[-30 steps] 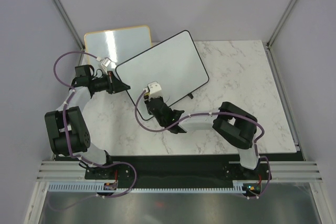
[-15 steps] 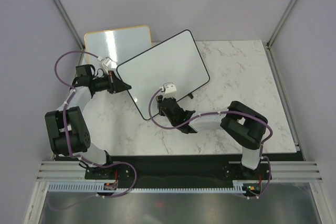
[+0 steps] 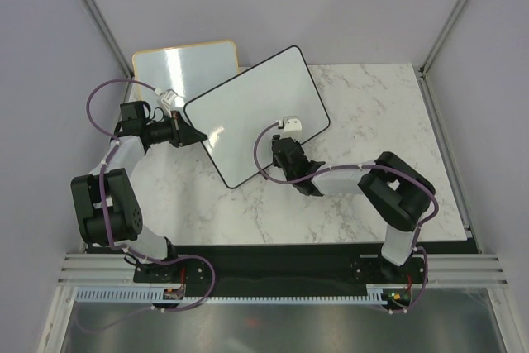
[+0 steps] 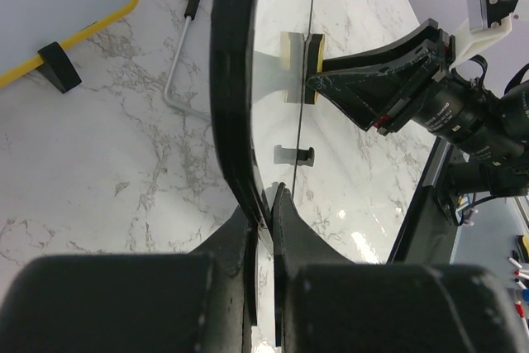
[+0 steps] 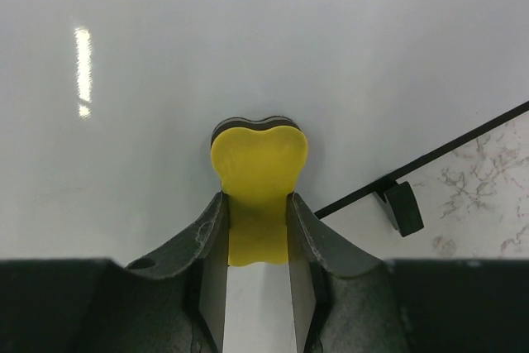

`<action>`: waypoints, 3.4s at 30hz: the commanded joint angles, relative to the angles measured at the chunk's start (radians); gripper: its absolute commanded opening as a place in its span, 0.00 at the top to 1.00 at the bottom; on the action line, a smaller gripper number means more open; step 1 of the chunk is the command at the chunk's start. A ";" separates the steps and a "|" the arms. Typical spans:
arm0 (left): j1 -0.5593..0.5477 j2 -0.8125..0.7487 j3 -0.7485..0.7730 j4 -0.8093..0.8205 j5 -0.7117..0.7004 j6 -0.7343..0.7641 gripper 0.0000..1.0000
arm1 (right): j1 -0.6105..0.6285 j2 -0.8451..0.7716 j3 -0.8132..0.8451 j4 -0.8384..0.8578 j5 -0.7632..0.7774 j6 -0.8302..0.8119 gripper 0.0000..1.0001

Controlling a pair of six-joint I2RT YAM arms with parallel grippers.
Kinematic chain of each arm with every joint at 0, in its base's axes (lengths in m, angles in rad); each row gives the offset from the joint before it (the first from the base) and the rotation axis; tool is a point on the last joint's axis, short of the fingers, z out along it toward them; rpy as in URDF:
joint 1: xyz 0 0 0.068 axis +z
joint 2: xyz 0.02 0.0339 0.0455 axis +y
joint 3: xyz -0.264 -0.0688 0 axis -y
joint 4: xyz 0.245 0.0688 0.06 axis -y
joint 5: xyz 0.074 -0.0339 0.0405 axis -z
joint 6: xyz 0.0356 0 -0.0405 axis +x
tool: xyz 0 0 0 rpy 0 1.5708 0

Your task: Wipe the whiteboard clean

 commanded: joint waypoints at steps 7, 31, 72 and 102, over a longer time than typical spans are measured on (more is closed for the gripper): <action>-0.008 -0.026 0.031 0.066 -0.054 0.189 0.98 | 0.127 0.121 0.124 -0.005 -0.023 -0.245 1.00; -0.016 -0.032 0.025 0.068 -0.051 0.189 0.98 | 0.120 0.417 0.995 -0.326 -0.220 -0.432 1.00; -0.016 -0.029 0.034 0.066 -0.062 0.184 0.98 | 0.043 0.084 0.023 -0.147 0.153 -0.006 1.00; -0.050 -0.006 0.037 0.091 -0.068 0.148 0.98 | 0.078 0.102 0.245 -0.031 -0.166 -0.064 1.00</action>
